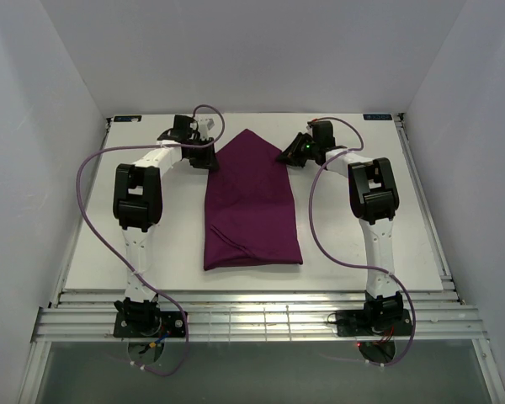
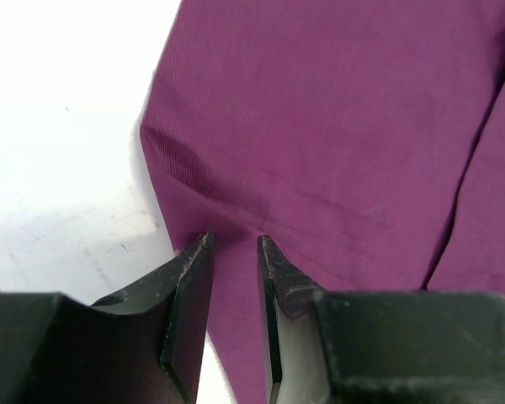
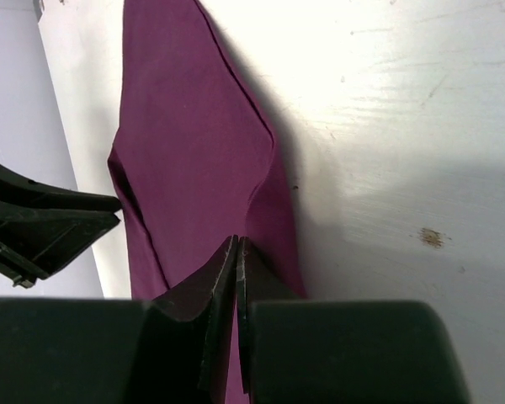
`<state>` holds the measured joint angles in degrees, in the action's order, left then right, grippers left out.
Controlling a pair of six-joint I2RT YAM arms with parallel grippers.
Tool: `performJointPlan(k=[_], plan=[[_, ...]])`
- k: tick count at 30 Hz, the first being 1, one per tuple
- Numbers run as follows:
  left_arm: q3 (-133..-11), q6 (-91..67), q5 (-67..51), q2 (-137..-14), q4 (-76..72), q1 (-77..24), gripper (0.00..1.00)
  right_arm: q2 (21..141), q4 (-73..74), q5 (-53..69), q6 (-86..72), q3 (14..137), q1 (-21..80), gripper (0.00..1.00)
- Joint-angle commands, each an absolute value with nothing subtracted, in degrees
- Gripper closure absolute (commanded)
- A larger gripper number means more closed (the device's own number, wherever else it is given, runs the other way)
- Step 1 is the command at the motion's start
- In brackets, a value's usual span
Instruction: Prepare the surgical pack
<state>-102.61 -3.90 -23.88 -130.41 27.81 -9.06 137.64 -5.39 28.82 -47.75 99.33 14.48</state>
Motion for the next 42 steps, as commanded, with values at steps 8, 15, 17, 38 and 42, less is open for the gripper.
performJointPlan(k=[8, 15, 17, 38, 42], plan=[[-100.6, -3.9, -22.1, -131.0, 28.4, -8.6, 0.62, 138.4, -2.4, 28.1, -48.0, 100.0, 14.4, 0.92], [-106.3, -3.7, -21.6, -128.5, 29.4, -8.6, 0.59, 135.8, -2.4, 30.7, -43.5, 106.5, 14.4, 0.92], [-107.2, -3.9, -21.5, -126.4, 29.3, -8.7, 0.57, 132.7, -2.6, 28.9, -40.3, 107.1, 14.4, 0.91], [-105.7, -5.2, -16.2, -130.5, 28.7, -8.4, 0.31, 138.7, 16.2, 19.3, -29.1, 111.4, 13.7, 0.42], [-106.4, -4.8, -16.7, -133.1, 28.7, -8.0, 0.30, 140.6, 15.9, 22.1, -28.4, 112.5, 13.7, 0.45]])
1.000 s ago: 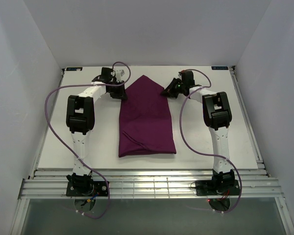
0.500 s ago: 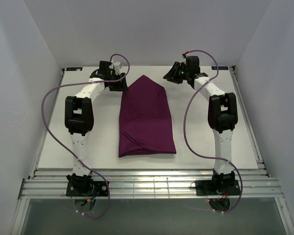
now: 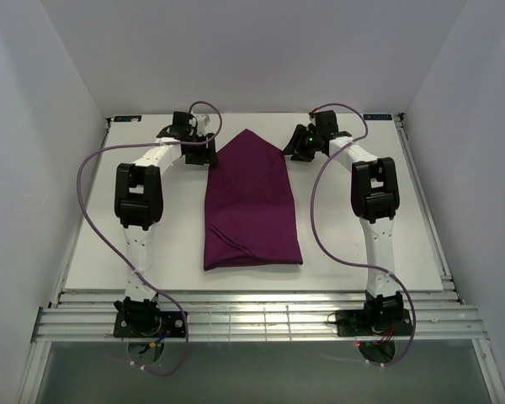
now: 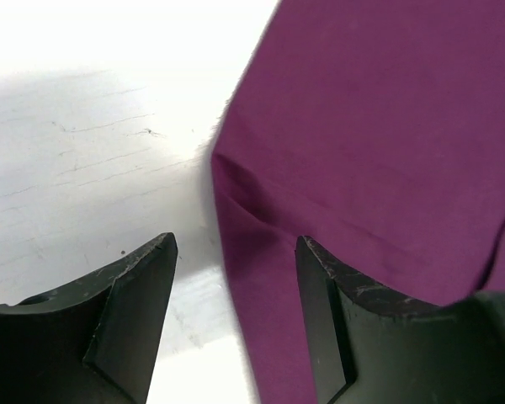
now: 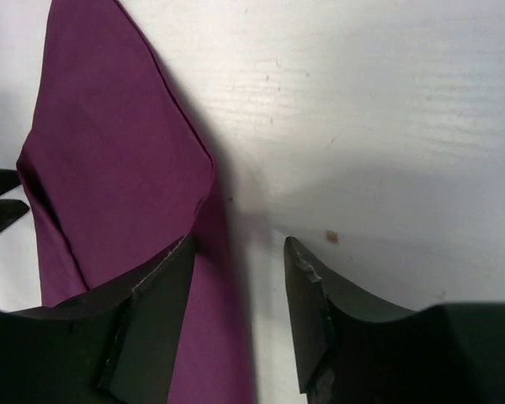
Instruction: Prepare the surgical pack
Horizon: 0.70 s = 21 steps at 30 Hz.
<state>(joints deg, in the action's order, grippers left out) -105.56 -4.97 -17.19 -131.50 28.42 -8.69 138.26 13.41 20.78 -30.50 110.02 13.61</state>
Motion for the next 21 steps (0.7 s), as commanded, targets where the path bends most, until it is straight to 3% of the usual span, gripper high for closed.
performJointPlan(k=[1, 8, 12, 14, 15, 17, 18, 21], plan=[[-106.6, -4.8, -17.2, -133.7, 28.7, -8.0, 0.31, 141.8, 16.1, 22.7, -28.4, 113.1, 13.7, 0.47], [-109.6, -6.0, -25.4, -137.7, 27.7, -7.8, 0.34, 142.9, 13.1, 26.5, -30.2, 113.9, 13.7, 0.54], [-111.4, -6.5, -29.8, -139.3, 26.9, -7.9, 0.41, 143.3, 10.9, 28.5, -32.1, 114.0, 13.7, 0.70], [-111.4, -6.9, -32.2, -139.4, 26.4, -7.8, 0.50, 143.3, 9.7, 29.9, -33.2, 114.0, 13.7, 0.74], [-111.3, -7.4, -34.6, -139.4, 26.0, -7.7, 0.61, 143.1, 9.1, 30.5, -33.6, 113.9, 13.7, 0.78], [-110.6, -8.5, -37.3, -138.8, 24.4, -7.6, 0.70, 142.4, 7.4, 32.1, -34.8, 113.3, 13.6, 0.84], [-110.4, -8.8, -39.1, -138.6, 23.7, -7.4, 0.80, 142.0, 7.0, 32.4, -35.0, 113.1, 13.6, 0.89], [-109.9, -9.8, -40.2, -137.1, 23.1, -6.7, 1.00, 140.3, 5.5, 33.6, -34.9, 112.5, 13.6, 0.92]])
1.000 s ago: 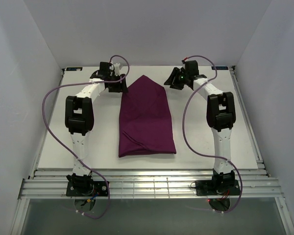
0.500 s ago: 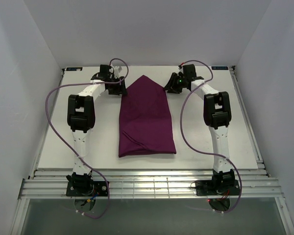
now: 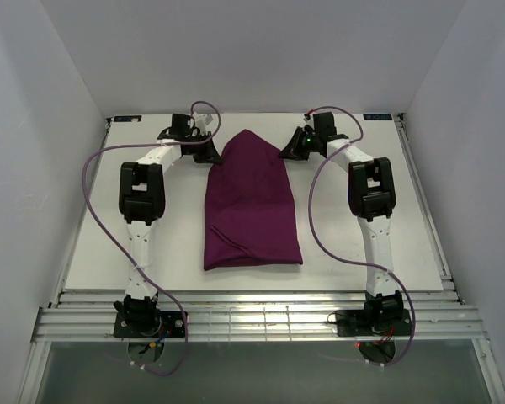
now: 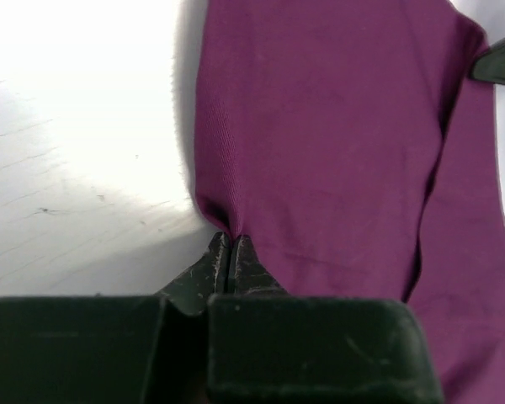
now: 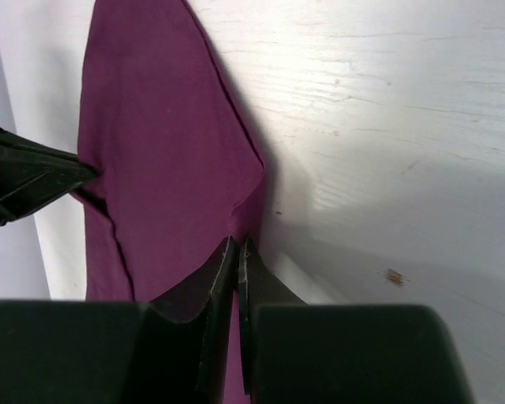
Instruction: Prepare the surgical pack
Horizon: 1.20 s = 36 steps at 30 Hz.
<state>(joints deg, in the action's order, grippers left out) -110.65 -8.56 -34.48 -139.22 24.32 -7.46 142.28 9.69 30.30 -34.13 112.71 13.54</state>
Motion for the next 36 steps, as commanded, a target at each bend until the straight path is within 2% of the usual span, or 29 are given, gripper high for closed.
performJointPlan(k=[1, 6, 14, 30, 36], plan=[[-109.4, -9.9, -40.5, -136.4, 22.9, -6.3, 1.00, 139.1, 5.5, 33.9, -34.6, 112.5, 13.5, 0.92], [-107.1, -7.0, -42.4, -129.3, 21.5, -5.0, 1.00, 134.6, 4.6, 35.9, -31.4, 110.5, 13.4, 0.92], [-99.1, 1.4, -48.2, -118.0, 24.8, -5.0, 1.00, 120.7, 1.2, 39.0, -26.9, 95.0, 13.4, 0.92], [-86.7, 17.4, -55.0, -96.5, 45.2, -5.0, 1.00, 88.1, 0.6, 47.0, -16.9, 62.7, 13.5, 0.92], [-83.0, 19.9, -57.7, -91.4, 50.8, -5.4, 1.00, 79.8, 6.8, 48.4, -12.8, 57.5, 13.4, 0.92]])
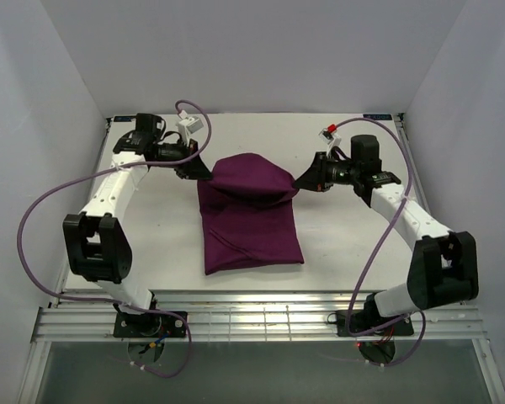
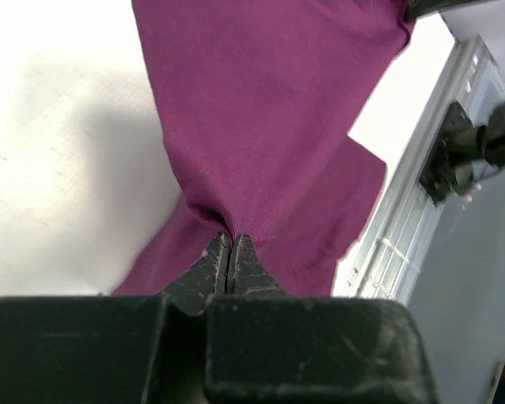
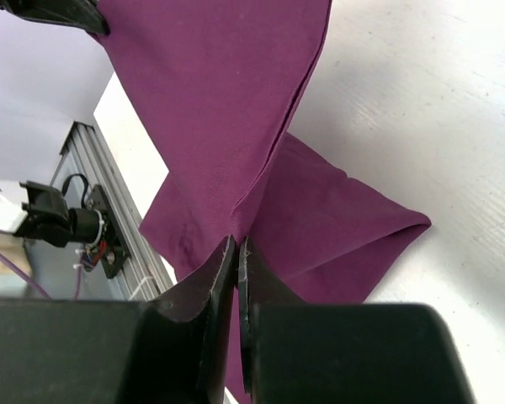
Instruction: Prepare the surgical pack
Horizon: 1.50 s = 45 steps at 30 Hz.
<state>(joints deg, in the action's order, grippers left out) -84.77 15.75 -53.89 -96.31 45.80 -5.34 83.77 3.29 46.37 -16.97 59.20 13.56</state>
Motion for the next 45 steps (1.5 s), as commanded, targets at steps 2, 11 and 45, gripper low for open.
performJointPlan(k=[2, 11, 45], plan=[[-78.4, 21.6, -57.6, -88.5, 52.0, -5.7, 1.00, 77.9, 8.4, 49.2, -11.8, 53.8, 13.6, 0.92], [-63.3, 29.9, -55.5, -79.2, 55.1, -9.3, 1.00, 70.1, 10.9, 46.4, -9.8, 38.9, 15.1, 0.92], [-52.6, 37.6, -41.7, -58.0, 50.9, -15.3, 0.02, 82.1, 10.9, 36.5, -19.2, 46.3, 13.9, 0.40]])
